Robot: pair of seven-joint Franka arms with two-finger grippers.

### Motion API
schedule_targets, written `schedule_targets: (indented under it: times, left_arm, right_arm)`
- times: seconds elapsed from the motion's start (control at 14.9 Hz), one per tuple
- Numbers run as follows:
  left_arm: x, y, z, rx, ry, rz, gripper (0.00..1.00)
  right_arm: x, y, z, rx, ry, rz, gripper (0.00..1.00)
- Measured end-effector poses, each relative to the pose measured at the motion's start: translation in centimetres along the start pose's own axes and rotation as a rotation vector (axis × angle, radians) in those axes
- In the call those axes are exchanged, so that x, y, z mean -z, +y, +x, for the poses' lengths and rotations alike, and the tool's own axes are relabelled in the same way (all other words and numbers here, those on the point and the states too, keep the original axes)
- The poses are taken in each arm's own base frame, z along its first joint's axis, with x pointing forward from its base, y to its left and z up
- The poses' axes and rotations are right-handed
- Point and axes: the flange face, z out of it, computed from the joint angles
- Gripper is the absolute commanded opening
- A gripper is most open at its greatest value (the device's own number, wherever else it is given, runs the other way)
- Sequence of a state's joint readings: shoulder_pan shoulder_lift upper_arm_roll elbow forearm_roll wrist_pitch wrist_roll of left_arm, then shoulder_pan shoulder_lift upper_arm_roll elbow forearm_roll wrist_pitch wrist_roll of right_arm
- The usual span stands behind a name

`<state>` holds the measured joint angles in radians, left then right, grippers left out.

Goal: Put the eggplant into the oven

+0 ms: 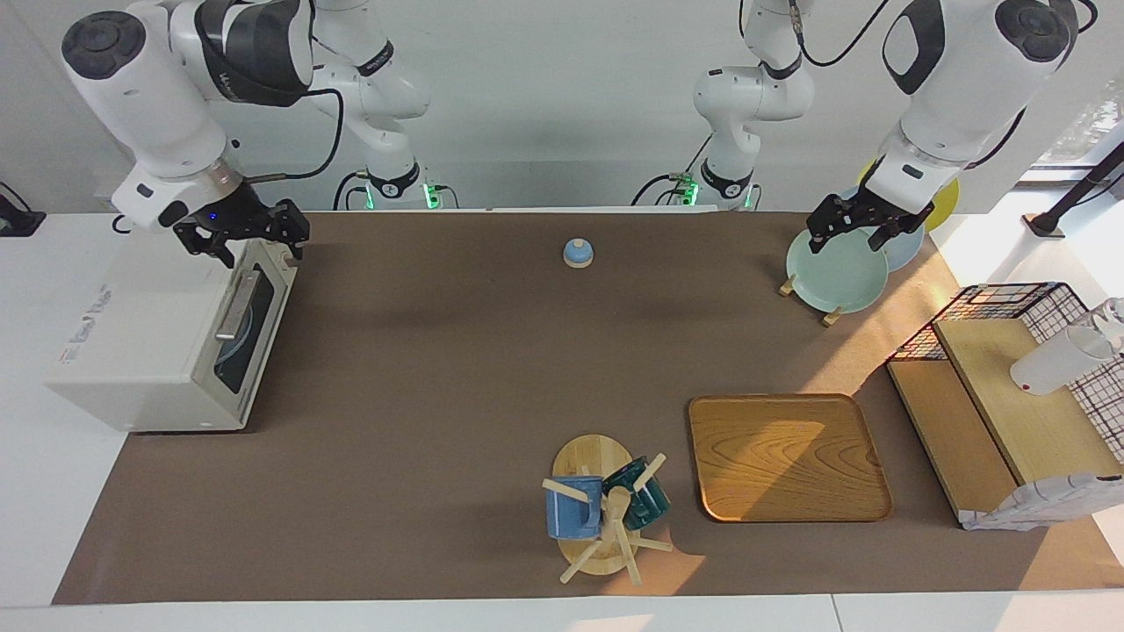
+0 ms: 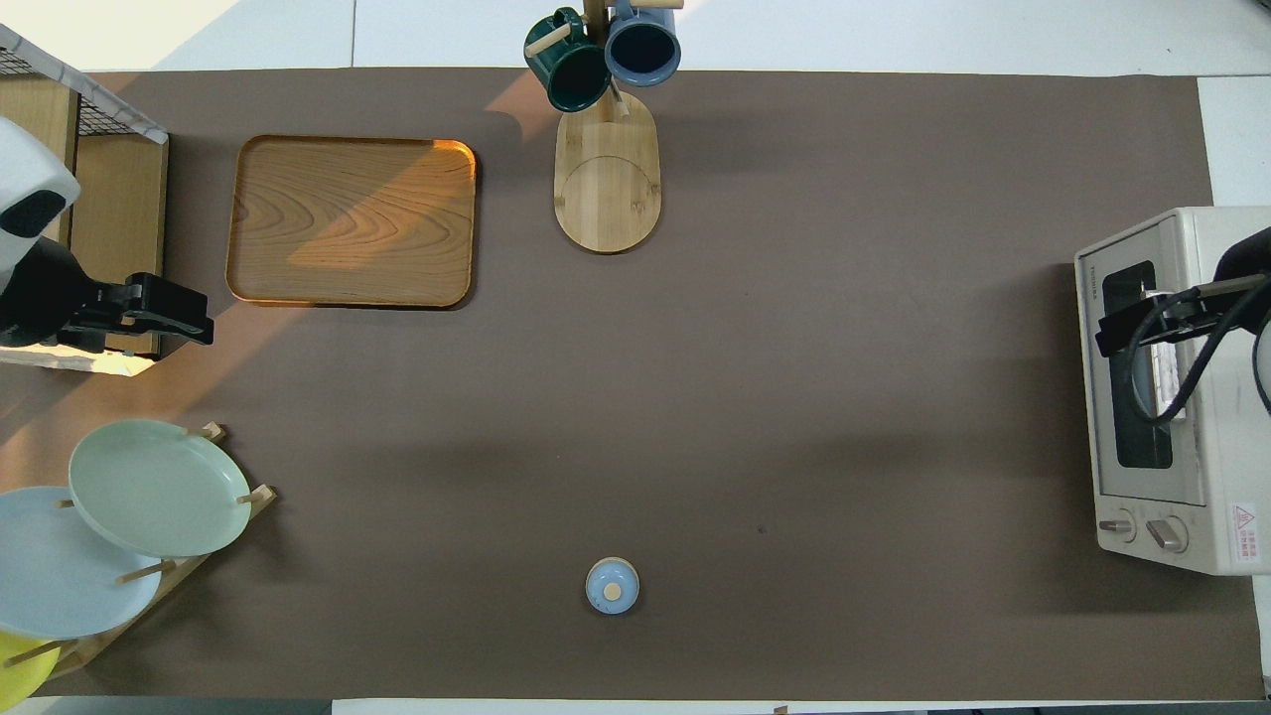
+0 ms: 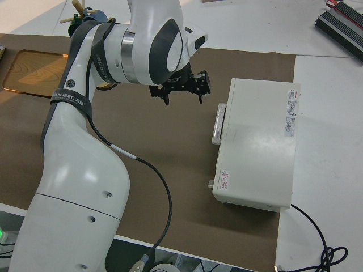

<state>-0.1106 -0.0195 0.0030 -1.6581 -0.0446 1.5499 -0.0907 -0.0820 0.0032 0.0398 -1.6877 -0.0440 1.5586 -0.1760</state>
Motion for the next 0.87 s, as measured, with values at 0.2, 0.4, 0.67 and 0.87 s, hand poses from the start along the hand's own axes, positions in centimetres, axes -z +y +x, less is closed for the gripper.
schedule_targets:
  times: [0.2,0.4,0.67,0.87]
  left_arm:
    - [0.0,0.0,0.0,0.000,0.000,0.000,1.00]
    - [0.0,0.0,0.0,0.000,0.000,0.000,1.00]
    - [0.0,0.0,0.0,0.000,0.000,0.000,1.00]
    - [0.0,0.0,0.0,0.000,0.000,0.000,1.00]
  right_arm:
    - [-0.1,-1.4,0.1,-0.013,-0.014,-0.002,1.00]
    - [-0.2,-0.8,-0.1,-0.029,-0.020,0.001,1.00]
    - [-0.2,0.2,-0.3,-0.048,-0.020,0.004,1.00]
    - [0.0,1.3,-0.5,-0.074,-0.013,0.005,1.00]
